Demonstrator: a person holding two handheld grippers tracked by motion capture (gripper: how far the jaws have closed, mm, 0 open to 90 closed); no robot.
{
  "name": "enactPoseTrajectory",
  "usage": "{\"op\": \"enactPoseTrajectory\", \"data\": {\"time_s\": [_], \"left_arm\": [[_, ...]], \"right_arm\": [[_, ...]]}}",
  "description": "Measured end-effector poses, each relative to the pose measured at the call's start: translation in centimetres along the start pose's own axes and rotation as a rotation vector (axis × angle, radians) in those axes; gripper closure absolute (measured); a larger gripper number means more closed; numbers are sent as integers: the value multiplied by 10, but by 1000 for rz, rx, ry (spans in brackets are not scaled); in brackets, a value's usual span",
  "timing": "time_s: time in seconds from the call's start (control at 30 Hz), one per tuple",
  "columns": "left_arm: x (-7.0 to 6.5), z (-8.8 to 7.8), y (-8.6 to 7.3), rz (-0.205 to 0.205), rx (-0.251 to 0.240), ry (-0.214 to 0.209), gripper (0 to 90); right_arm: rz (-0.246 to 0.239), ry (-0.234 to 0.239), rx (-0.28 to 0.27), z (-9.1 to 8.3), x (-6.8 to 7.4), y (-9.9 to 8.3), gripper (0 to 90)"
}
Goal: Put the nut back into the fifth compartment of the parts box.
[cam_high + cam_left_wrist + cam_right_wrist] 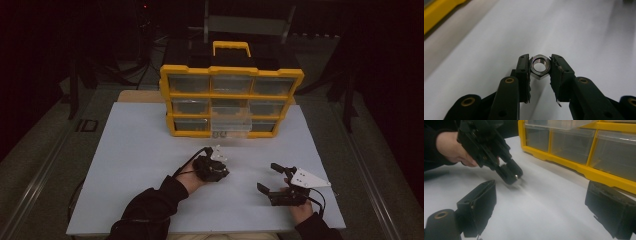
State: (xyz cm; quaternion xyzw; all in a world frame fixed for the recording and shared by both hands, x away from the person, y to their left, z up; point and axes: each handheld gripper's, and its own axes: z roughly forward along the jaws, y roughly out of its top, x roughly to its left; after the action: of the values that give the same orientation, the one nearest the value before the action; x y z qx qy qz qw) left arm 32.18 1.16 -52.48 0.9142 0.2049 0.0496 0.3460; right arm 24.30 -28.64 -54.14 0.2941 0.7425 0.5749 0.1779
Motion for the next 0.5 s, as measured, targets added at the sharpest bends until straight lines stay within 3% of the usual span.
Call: {"op": "enactPoseTrajectory", "data": {"time_s": [0.5], "left_arm": [[3, -51, 1, -2, -39, 29, 692]], "right_arm": [[-2, -1, 0, 0, 0, 0, 105]]}}
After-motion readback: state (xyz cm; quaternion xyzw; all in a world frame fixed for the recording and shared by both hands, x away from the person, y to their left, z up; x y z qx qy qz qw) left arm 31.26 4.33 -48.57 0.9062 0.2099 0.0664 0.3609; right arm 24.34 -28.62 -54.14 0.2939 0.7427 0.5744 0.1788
